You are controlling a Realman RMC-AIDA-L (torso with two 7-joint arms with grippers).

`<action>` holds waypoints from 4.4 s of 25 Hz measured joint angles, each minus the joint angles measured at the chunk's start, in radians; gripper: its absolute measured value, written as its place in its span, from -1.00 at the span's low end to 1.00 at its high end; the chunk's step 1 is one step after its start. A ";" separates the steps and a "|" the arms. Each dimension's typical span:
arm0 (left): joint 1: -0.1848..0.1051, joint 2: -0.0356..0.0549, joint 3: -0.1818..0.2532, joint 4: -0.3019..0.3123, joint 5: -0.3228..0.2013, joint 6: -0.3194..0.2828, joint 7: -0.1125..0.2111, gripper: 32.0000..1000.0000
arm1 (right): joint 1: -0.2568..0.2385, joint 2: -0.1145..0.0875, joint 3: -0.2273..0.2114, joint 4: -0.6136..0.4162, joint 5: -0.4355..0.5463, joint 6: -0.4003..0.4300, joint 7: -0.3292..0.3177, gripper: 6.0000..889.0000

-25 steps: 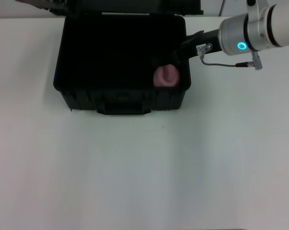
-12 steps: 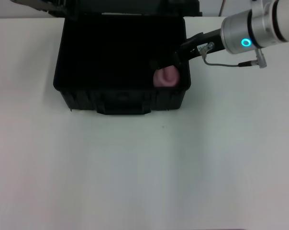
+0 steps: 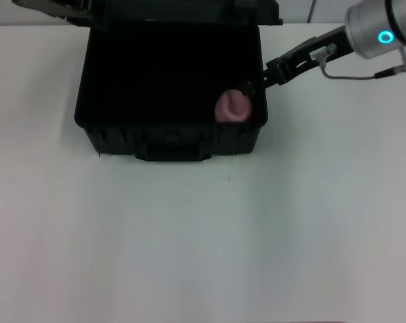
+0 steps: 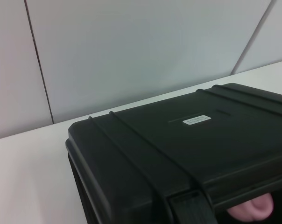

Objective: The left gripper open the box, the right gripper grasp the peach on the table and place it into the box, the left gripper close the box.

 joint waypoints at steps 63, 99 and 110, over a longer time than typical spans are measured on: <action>-0.005 0.0002 0.000 0.000 0.009 -0.026 0.005 -0.19 | 0.016 -0.028 0.004 -0.148 -0.385 0.390 0.218 0.92; -0.004 0.0002 0.000 0.000 0.012 -0.035 0.008 0.71 | 0.016 -0.028 0.004 -0.148 -0.385 0.389 0.218 0.92; -0.002 0.0010 0.000 0.000 0.012 -0.034 0.011 0.71 | 0.016 -0.028 0.004 -0.148 -0.385 0.388 0.218 0.92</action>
